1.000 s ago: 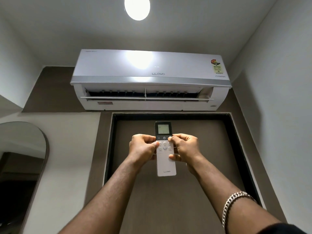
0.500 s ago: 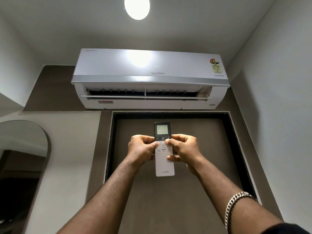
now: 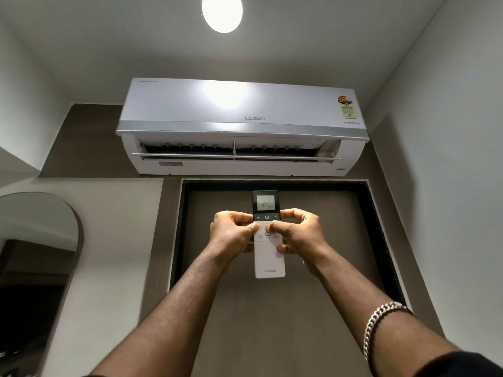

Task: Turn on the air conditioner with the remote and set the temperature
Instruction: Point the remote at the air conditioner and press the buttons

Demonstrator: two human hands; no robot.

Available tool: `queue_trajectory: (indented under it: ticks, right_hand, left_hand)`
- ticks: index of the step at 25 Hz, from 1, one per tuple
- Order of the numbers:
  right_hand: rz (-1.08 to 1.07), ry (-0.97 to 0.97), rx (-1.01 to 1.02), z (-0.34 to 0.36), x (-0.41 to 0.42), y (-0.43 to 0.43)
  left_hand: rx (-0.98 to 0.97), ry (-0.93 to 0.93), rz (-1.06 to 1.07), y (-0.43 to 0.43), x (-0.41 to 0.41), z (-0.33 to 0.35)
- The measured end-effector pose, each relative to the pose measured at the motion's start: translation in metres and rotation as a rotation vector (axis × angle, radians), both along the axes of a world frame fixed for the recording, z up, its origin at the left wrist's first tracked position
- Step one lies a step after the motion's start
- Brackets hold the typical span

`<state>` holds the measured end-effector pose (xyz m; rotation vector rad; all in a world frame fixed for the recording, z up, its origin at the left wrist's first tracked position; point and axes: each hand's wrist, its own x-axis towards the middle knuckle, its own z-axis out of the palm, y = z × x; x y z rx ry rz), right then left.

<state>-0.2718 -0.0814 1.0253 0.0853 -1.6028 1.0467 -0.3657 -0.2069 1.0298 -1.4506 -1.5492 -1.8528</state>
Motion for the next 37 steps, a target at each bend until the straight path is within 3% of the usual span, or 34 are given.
queue_trajectory:
  ticks: [37]
  right_hand:
    - [0.003,-0.05,-0.023,-0.01,0.016,-0.009]
  left_hand:
    - [-0.032,0.003,-0.057,-0.009,0.011,-0.011]
